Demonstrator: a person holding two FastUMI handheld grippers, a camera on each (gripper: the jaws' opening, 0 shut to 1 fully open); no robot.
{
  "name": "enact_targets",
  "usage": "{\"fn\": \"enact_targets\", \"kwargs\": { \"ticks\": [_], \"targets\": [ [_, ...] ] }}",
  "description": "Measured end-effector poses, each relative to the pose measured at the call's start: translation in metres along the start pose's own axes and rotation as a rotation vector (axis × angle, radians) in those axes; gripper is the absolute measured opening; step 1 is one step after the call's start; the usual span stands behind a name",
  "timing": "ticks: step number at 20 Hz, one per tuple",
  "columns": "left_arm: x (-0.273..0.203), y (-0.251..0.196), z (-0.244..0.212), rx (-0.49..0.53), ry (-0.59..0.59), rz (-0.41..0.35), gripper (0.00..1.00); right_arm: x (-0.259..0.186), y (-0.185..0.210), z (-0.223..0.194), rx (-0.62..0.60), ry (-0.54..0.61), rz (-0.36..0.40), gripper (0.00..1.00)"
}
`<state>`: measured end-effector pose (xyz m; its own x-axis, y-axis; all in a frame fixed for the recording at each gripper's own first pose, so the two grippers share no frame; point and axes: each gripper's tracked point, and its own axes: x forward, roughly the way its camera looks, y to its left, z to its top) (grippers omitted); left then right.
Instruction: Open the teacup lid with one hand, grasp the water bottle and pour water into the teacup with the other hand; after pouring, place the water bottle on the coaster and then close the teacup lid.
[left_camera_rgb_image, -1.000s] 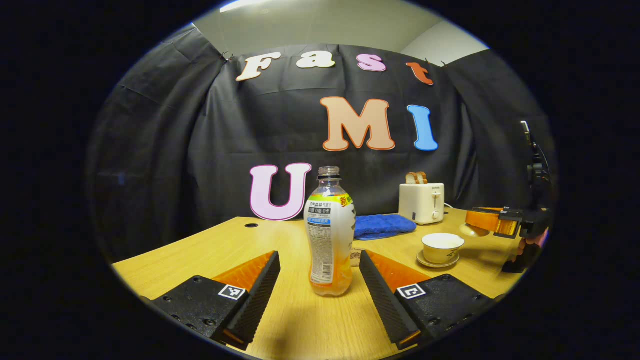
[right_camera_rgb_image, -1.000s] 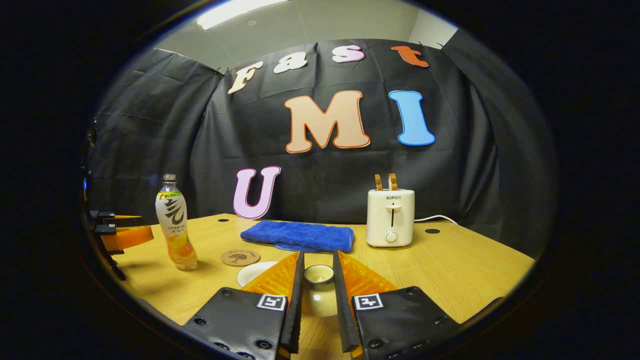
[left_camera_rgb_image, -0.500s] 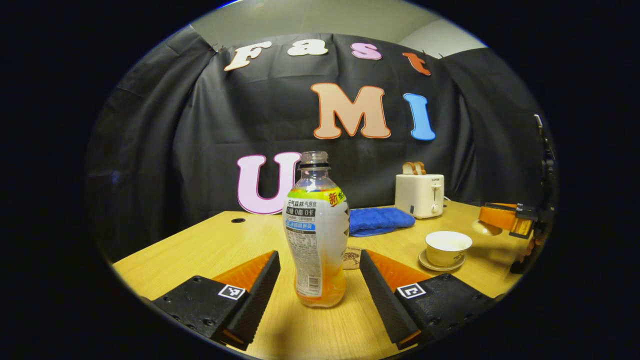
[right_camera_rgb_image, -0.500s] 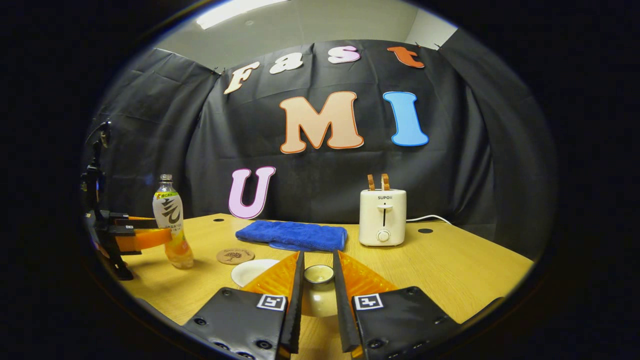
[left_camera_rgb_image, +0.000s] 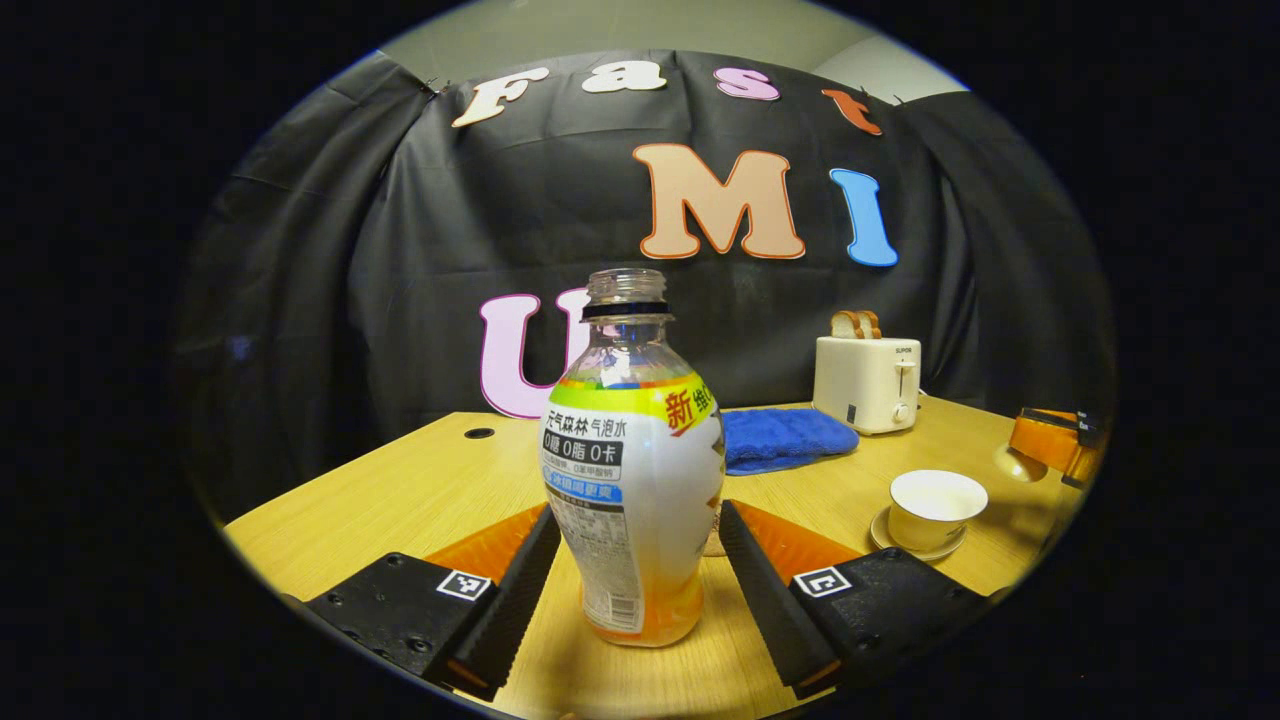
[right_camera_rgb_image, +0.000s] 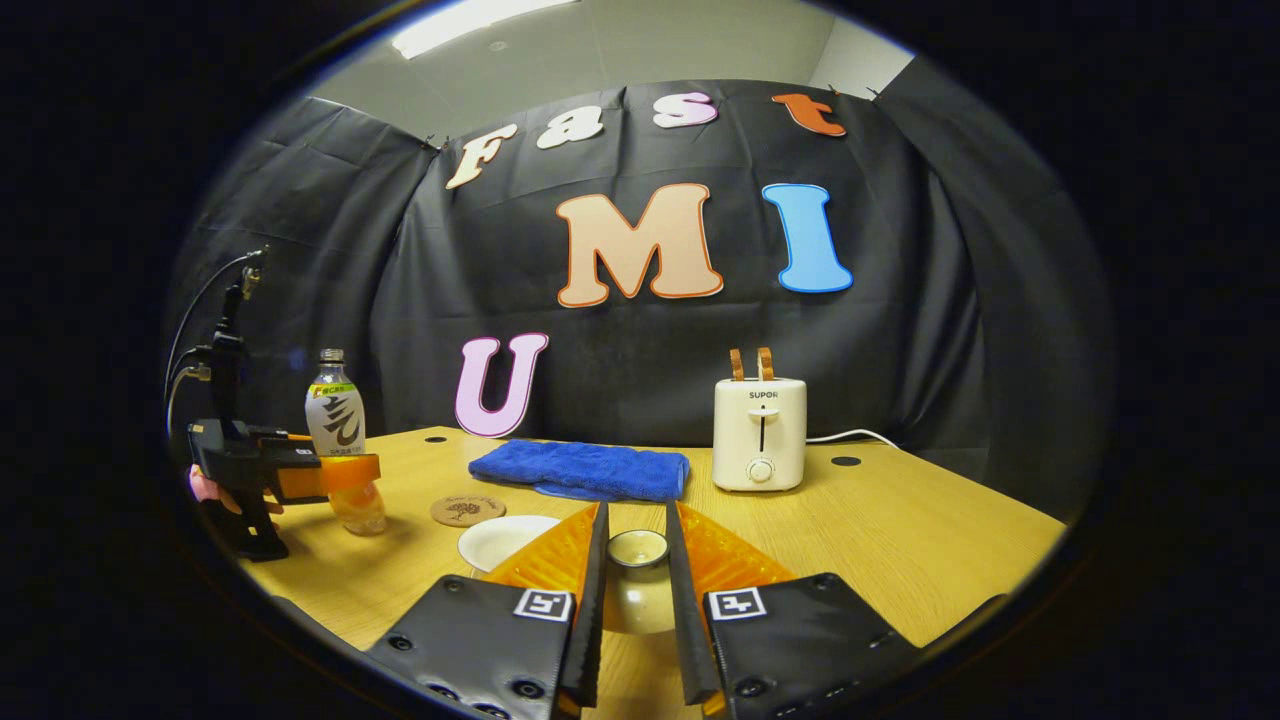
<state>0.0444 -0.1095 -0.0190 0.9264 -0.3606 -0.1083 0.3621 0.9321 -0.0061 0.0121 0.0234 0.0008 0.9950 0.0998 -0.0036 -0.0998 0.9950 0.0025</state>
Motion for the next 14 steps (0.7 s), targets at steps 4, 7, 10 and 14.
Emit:
{"fn": "enact_targets", "kwargs": {
  "ticks": [4, 7, 10, 14],
  "targets": [
    [0.011, -0.007, -0.005, 0.019, 0.036, -0.021, 0.91, -0.001, -0.002, -0.001, 0.0, 0.0, 0.003, 0.34],
    [0.02, -0.008, -0.007, 0.032, 0.053, -0.019, 0.75, -0.002, -0.005, -0.001, 0.0, 0.002, 0.004, 0.35],
    [0.019, -0.01, -0.009, 0.043, 0.07, -0.017, 0.64, -0.002, -0.014, -0.001, 0.001, 0.003, -0.009, 0.35],
    [0.021, -0.02, -0.01, 0.122, 0.1, -0.029, 0.59, 0.0, -0.034, 0.0, -0.001, 0.001, -0.049, 0.35]
  ]
}}
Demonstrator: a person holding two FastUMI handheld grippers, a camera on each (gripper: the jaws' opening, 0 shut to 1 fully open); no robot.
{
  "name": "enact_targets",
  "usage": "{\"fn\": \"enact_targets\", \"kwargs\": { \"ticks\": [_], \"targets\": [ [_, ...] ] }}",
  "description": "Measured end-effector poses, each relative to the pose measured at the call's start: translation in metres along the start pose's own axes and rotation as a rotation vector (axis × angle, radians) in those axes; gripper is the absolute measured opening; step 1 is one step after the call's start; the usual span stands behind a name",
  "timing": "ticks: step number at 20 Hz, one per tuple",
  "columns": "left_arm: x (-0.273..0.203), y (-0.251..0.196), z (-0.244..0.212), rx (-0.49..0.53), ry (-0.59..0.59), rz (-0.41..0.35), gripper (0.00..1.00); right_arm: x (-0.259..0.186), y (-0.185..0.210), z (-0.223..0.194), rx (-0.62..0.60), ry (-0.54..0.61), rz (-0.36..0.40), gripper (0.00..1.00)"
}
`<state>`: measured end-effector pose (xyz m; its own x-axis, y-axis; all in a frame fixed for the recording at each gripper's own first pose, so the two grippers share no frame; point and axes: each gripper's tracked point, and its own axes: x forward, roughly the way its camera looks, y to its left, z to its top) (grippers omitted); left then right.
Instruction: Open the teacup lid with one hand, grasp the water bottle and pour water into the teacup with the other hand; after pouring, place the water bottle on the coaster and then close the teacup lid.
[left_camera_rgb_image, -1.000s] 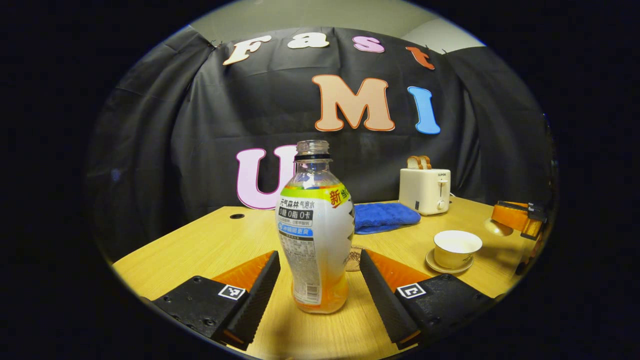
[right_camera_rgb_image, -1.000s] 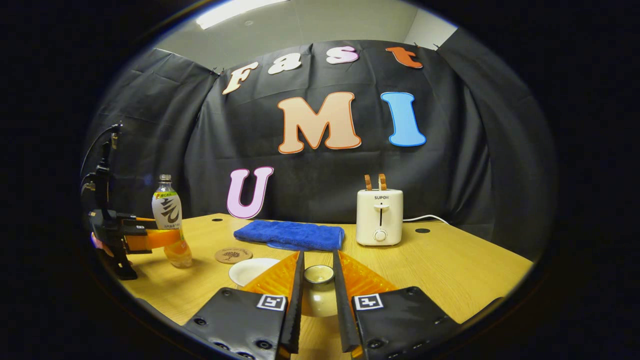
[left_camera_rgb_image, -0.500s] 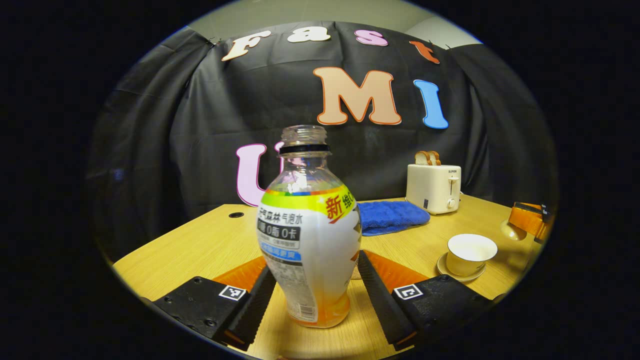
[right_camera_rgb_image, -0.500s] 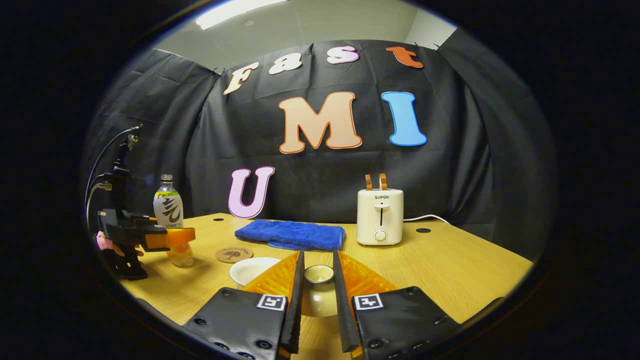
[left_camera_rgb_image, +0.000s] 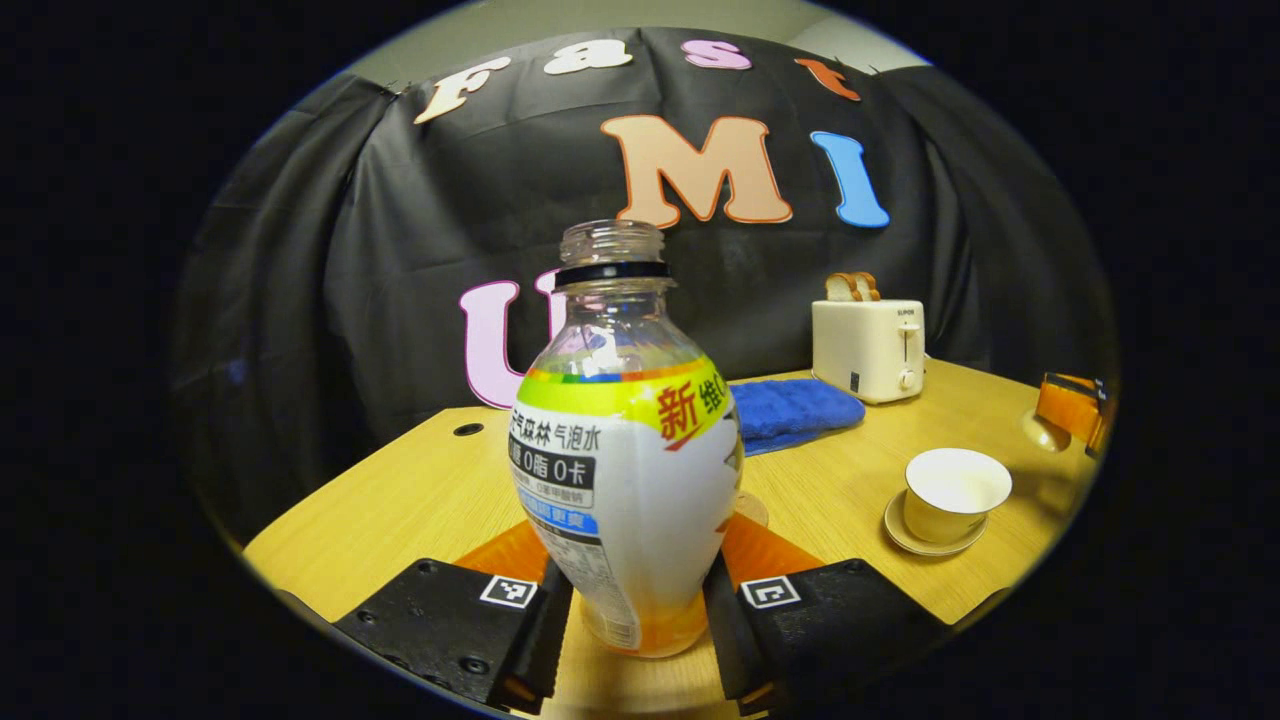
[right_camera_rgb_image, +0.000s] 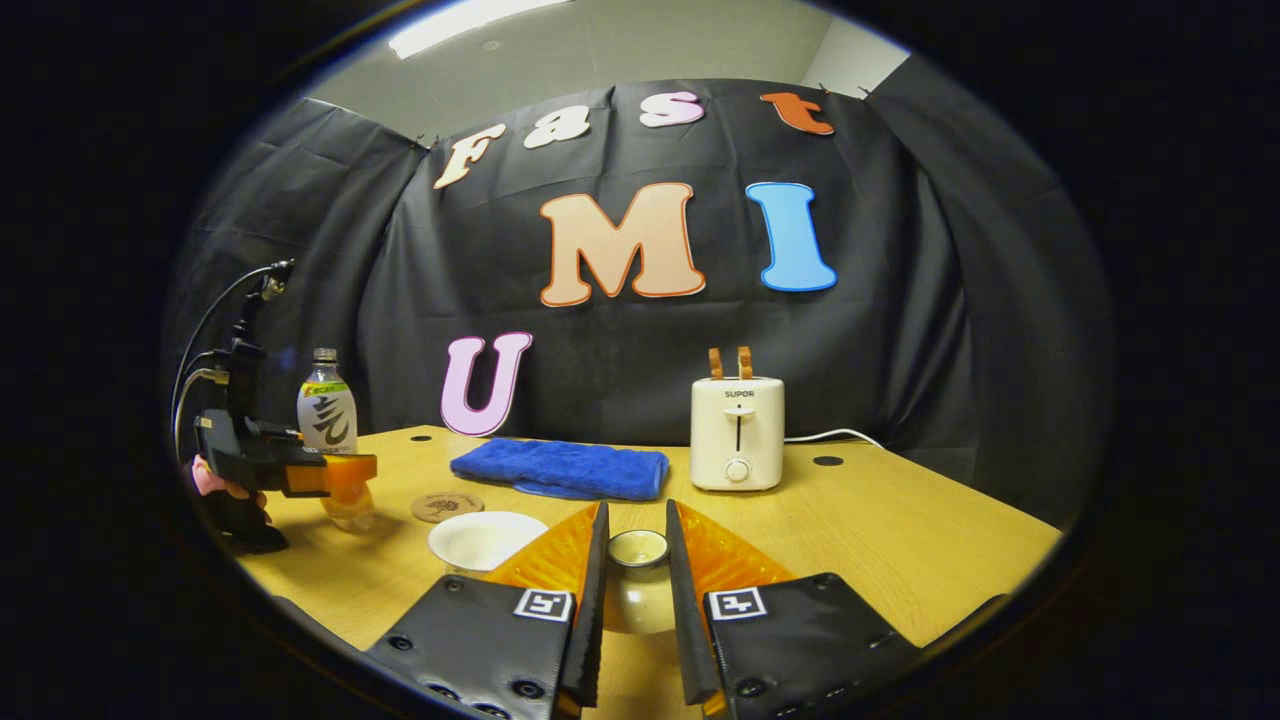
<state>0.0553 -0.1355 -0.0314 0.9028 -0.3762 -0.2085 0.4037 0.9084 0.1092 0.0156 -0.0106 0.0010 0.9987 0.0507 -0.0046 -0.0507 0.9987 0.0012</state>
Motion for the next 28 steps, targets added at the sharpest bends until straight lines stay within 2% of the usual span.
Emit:
{"fn": "enact_targets", "kwargs": {
  "ticks": [3, 9, 14, 17, 21, 28],
  "targets": [
    [-0.005, -0.012, 0.002, 0.152, 0.038, -0.004, 0.59, 0.001, -0.014, 0.0, -0.001, -0.002, -0.028, 0.36],
    [-0.006, -0.026, 0.016, 0.659, 0.033, 0.064, 0.58, 0.002, -0.03, 0.001, -0.002, -0.003, -0.056, 0.34],
    [0.003, -0.029, 0.033, 1.003, 0.018, 0.128, 0.58, 0.002, -0.039, 0.001, -0.003, -0.004, -0.071, 0.35],
    [0.0, -0.025, 0.037, 1.105, 0.026, 0.141, 0.58, 0.002, -0.04, 0.001, -0.003, -0.004, -0.075, 0.35],
    [0.004, -0.015, 0.046, 1.281, 0.033, 0.199, 0.58, 0.004, -0.04, 0.0, -0.004, -0.005, -0.076, 0.35],
    [0.002, -0.016, 0.051, 1.44, 0.039, 0.197, 0.59, 0.004, -0.04, 0.0, -0.003, -0.005, -0.076, 0.35]
  ]
}}
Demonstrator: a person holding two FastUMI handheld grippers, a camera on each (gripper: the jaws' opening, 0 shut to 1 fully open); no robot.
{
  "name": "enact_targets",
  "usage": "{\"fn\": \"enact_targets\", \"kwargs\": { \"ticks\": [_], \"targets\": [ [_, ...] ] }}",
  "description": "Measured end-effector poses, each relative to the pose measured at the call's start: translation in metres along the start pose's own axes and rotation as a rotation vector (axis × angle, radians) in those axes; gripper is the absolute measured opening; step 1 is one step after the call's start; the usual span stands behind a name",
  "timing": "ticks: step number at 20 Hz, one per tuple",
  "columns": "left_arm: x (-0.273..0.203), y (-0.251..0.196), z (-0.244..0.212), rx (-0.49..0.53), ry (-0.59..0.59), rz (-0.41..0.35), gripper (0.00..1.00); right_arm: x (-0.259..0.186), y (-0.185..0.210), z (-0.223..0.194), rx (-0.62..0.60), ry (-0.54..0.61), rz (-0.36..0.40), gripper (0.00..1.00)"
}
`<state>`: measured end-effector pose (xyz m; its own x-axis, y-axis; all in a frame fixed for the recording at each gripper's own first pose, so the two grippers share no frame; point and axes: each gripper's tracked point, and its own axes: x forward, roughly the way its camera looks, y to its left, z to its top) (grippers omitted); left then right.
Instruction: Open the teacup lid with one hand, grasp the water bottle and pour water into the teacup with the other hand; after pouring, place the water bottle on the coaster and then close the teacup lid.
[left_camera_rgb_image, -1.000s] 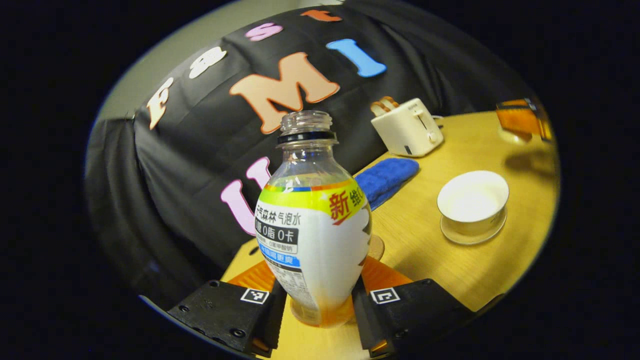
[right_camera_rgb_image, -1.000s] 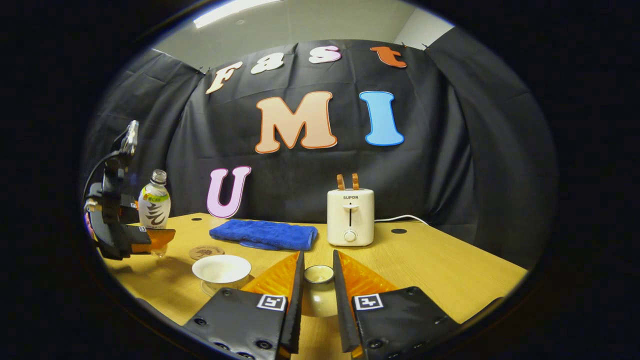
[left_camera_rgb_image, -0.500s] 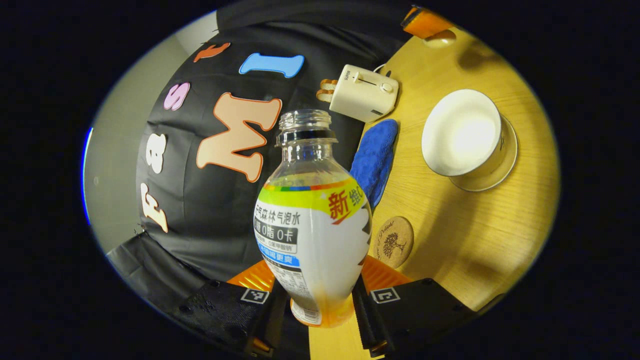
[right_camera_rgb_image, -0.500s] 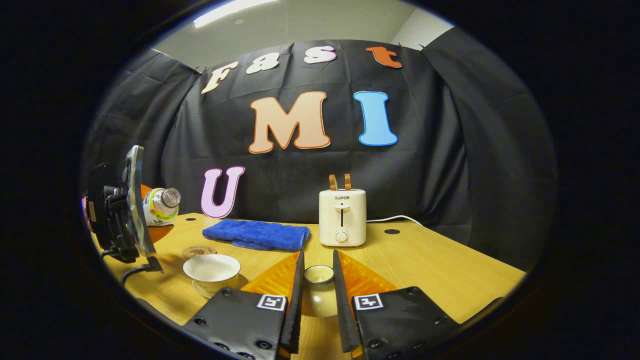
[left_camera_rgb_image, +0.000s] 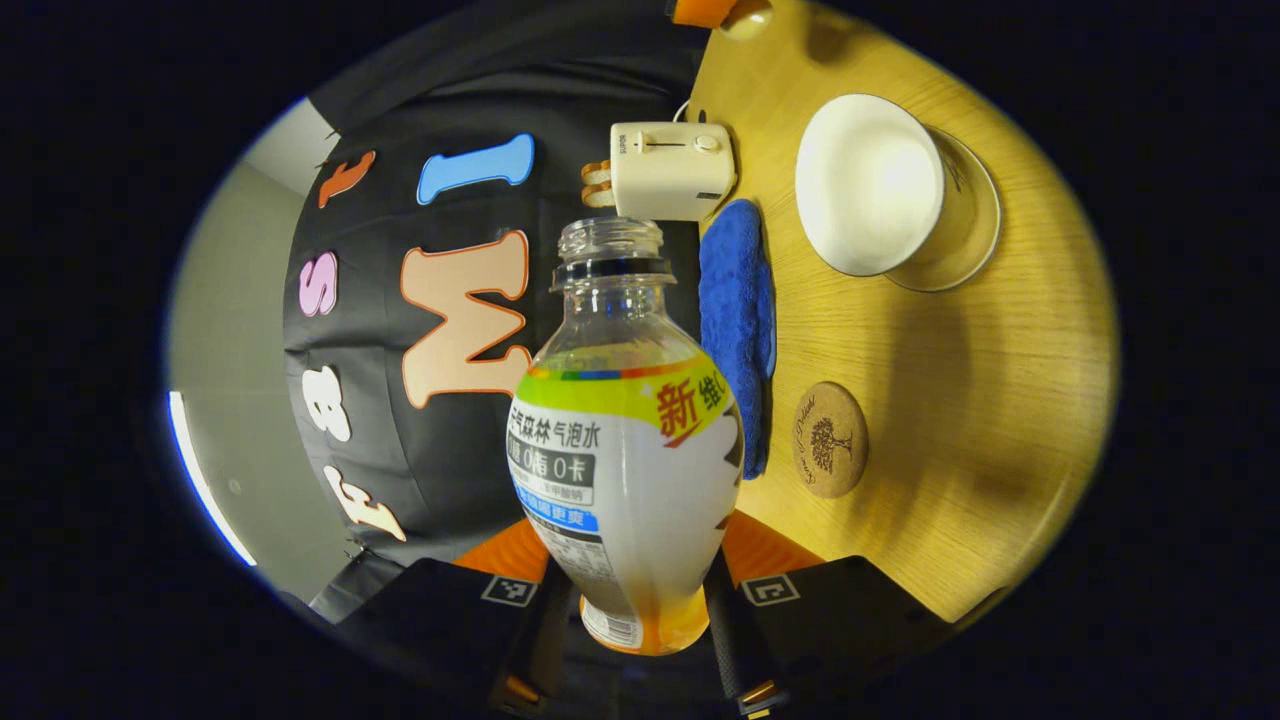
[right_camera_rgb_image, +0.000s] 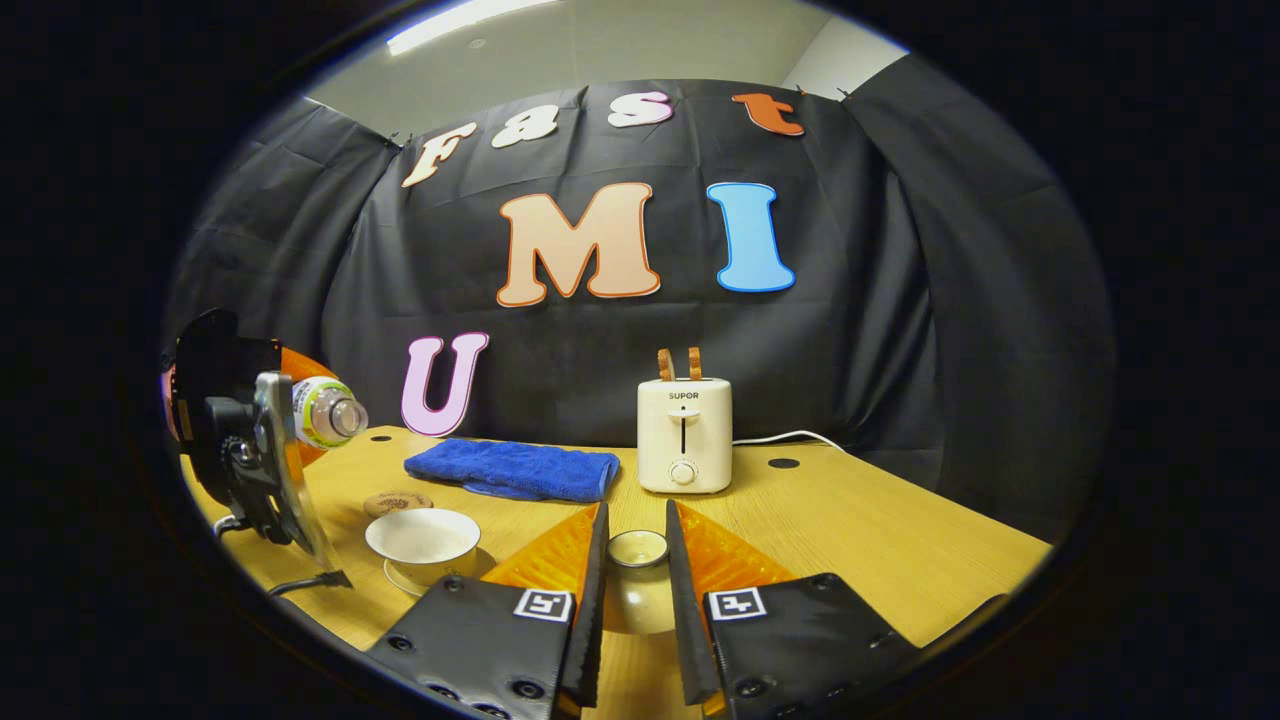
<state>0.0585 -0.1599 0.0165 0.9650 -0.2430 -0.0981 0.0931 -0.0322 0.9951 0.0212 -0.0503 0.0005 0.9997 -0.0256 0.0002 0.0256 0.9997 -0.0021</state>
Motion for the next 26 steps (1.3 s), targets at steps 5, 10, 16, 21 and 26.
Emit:
{"fn": "enact_targets", "kwargs": {
  "ticks": [5, 10, 16, 21, 26],
  "targets": [
    [0.005, -0.007, 0.004, 0.064, 0.007, -0.016, 0.59, 0.0, 0.0, 0.0, 0.0, 0.0, 0.0, 0.35],
    [0.006, -0.009, 0.008, 0.125, 0.009, -0.035, 0.59, 0.0, 0.0, 0.0, 0.0, -0.001, 0.0, 0.35],
    [0.01, -0.009, 0.014, 0.2, 0.016, -0.045, 0.59, 0.0, 0.0, 0.0, 0.0, -0.001, 0.003, 0.35],
    [0.01, -0.01, 0.013, 0.266, 0.034, -0.065, 0.59, 0.001, -0.002, 0.0, 0.0, -0.001, 0.001, 0.35],
    [0.01, -0.007, 0.013, 0.312, 0.043, -0.071, 0.59, 0.0, -0.001, 0.0, 0.0, -0.001, 0.001, 0.35]
  ]
}}
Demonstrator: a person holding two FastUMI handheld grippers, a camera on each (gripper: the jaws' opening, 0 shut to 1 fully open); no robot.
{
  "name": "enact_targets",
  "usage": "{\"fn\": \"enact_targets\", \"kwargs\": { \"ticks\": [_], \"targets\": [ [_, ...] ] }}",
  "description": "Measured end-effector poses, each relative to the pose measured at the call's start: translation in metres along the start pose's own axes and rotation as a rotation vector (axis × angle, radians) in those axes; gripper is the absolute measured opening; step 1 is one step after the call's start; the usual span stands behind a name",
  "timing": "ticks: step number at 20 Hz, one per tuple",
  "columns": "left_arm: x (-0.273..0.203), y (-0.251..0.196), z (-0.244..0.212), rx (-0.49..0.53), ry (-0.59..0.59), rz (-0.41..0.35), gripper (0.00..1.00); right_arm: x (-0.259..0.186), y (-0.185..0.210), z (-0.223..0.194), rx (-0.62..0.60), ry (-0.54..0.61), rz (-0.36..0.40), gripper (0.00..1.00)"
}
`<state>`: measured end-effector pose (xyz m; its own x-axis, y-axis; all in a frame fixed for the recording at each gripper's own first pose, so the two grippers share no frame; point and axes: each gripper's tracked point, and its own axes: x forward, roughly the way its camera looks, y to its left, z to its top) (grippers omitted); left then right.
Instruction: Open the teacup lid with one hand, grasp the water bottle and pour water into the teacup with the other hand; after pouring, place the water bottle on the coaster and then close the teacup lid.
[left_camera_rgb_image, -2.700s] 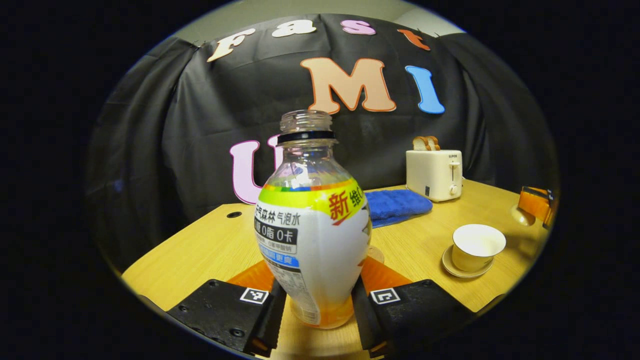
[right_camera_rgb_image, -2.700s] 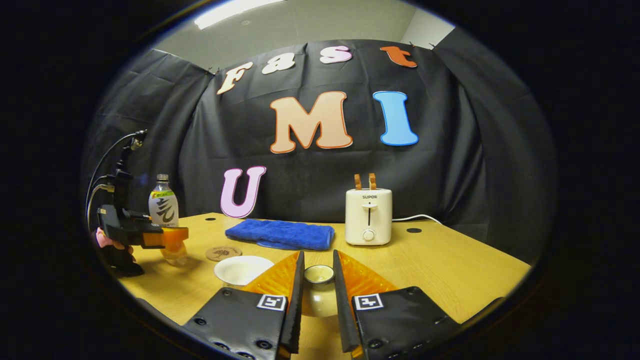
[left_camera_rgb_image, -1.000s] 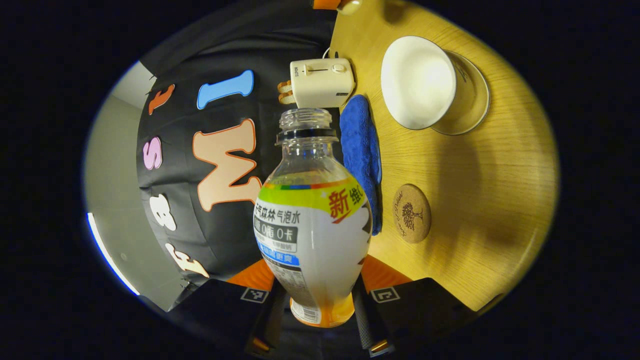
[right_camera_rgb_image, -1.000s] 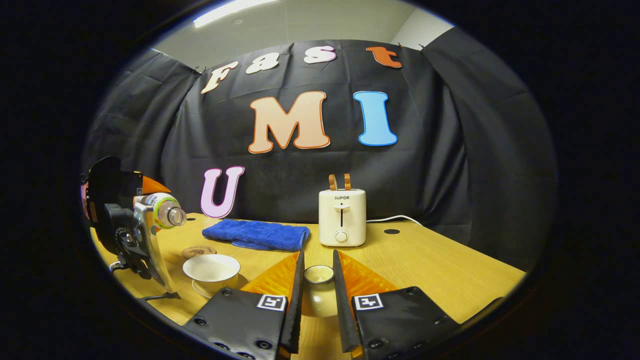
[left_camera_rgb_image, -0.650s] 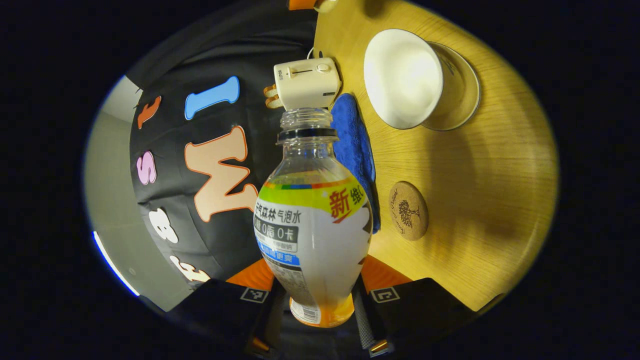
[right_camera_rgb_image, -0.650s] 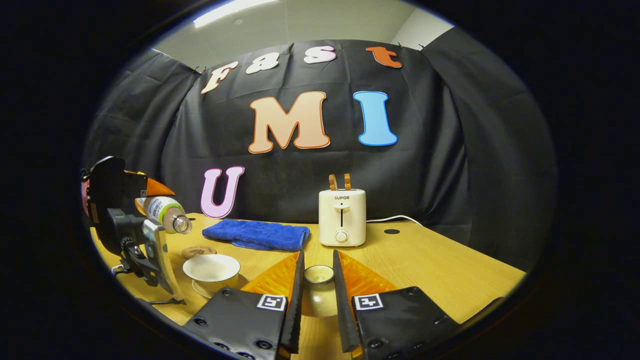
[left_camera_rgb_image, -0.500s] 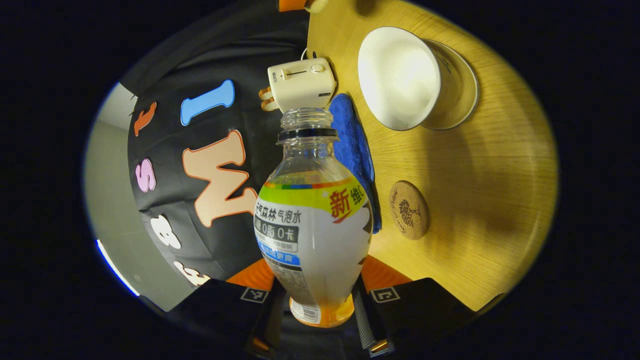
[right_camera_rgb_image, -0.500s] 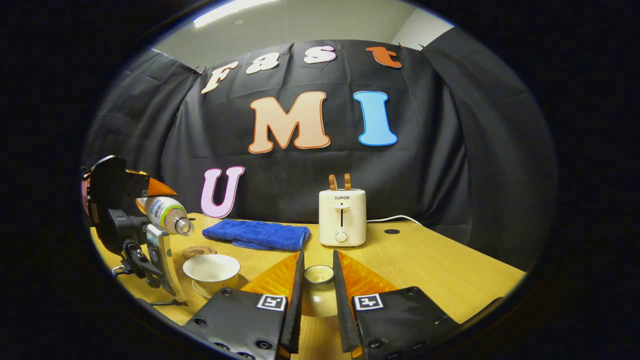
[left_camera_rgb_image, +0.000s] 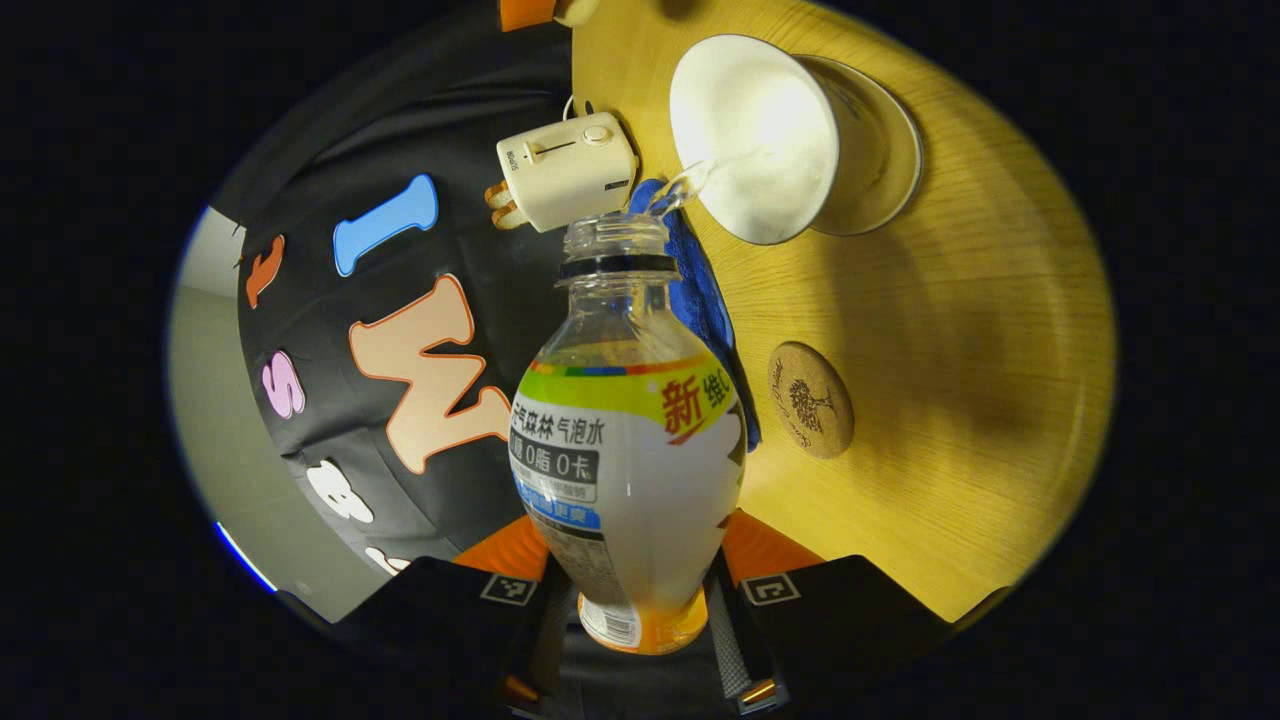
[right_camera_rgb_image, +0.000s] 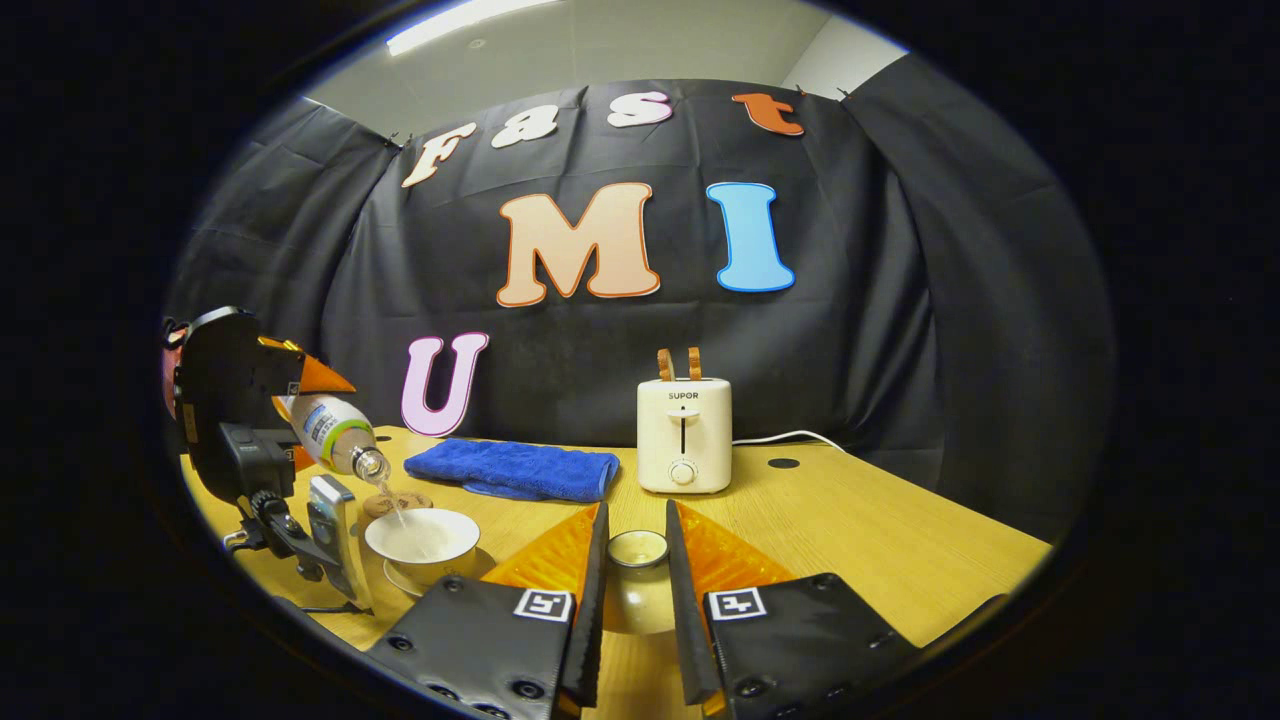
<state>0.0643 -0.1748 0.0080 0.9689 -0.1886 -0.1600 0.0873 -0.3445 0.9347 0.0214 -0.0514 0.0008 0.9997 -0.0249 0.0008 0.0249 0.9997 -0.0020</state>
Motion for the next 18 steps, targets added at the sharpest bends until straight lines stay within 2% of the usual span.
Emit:
{"fn": "enact_targets", "kwargs": {
  "ticks": [8, 18],
  "targets": [
    [-0.004, 0.002, -0.004, 0.087, 0.021, -0.021, 0.59, 0.0, 0.0, 0.0, 0.0, 0.0, 0.001, 0.35],
    [-0.007, 0.024, 0.0, 0.192, 0.017, -0.008, 0.59, 0.0, -0.003, -0.001, 0.0, 0.0, -0.003, 0.36]
  ]
}}
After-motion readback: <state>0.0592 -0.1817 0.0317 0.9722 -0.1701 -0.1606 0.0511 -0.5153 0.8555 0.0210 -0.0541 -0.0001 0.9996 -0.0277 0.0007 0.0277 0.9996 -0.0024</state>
